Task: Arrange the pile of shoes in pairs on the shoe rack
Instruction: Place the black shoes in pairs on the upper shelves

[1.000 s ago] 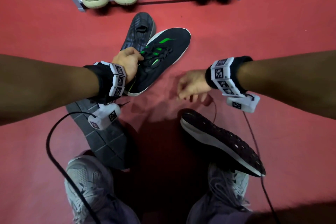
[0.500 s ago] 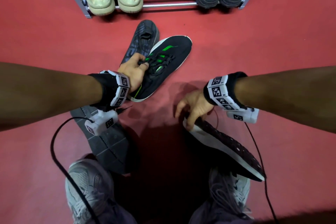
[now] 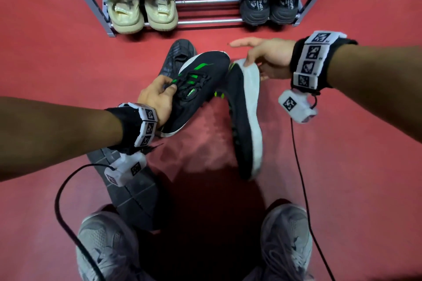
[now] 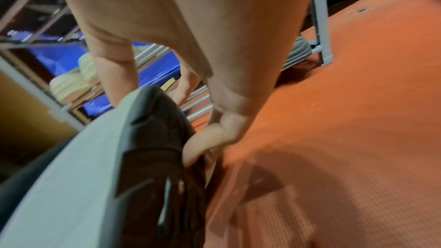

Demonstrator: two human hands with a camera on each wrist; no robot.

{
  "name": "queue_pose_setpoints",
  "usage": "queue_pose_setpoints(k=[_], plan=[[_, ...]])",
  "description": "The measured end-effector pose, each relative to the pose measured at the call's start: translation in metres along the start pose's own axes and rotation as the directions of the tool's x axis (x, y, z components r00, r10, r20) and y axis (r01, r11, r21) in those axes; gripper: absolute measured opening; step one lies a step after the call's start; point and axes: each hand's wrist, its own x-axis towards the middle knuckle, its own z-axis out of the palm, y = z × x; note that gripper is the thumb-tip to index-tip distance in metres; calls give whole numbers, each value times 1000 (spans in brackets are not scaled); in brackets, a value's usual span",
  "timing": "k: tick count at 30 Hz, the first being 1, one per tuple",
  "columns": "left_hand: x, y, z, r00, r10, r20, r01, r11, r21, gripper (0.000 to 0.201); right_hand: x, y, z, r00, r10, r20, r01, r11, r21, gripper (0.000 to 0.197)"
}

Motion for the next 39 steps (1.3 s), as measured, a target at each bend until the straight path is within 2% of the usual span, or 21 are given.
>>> queue_pose_setpoints(k=[5,7,9,12,15,17,20,22,25,28,30,34,39], plan=[[-4,-2,2,999,-36,18,36,999,17,18,10,2,-6,980,29,-196,-5,993,119,52],[-6,-2,4,999,-37,22,36,999,25,18,10,10,-7,952,30,-305,-1,996,92,54],[-7,-2,6,999,-42,27,42,999,24,18,13,22,-10,926,50,-373,-31,998,58,48],[-8,-3,8,998,-37,41,35,998,45,19,11,35,-6,940,100,-326,-96,995,27,23],[-11,0,7,997,-43,56,38,995,89,22,12,41,0,936,135,-325,-160,986,-53,15],[-11,0,7,996,-46,75,39,995,93,26,9,41,4,932,159,-325,-211,969,-131,24],[-12,1,6,990,-18,137,7,997,81,41,6,42,9,930,206,-305,-297,910,-290,56],[-13,3,5,983,-6,186,-16,993,115,50,3,45,13,929,222,-296,-314,897,-312,70],[-14,1,9,969,-58,241,36,995,93,62,0,53,20,922,243,-301,-351,853,-386,84],[-11,-4,14,942,-105,318,134,988,-71,77,1,57,24,922,214,-324,-341,844,-413,90],[-7,-10,18,924,-93,372,139,985,-100,80,2,57,23,919,204,-337,-329,868,-371,85],[-10,-2,17,938,-54,343,71,997,-37,79,2,57,28,927,88,-364,-222,912,-345,73],[-21,21,6,947,16,320,-37,998,58,82,-10,56,24,891,-126,-436,-43,932,-359,62]])
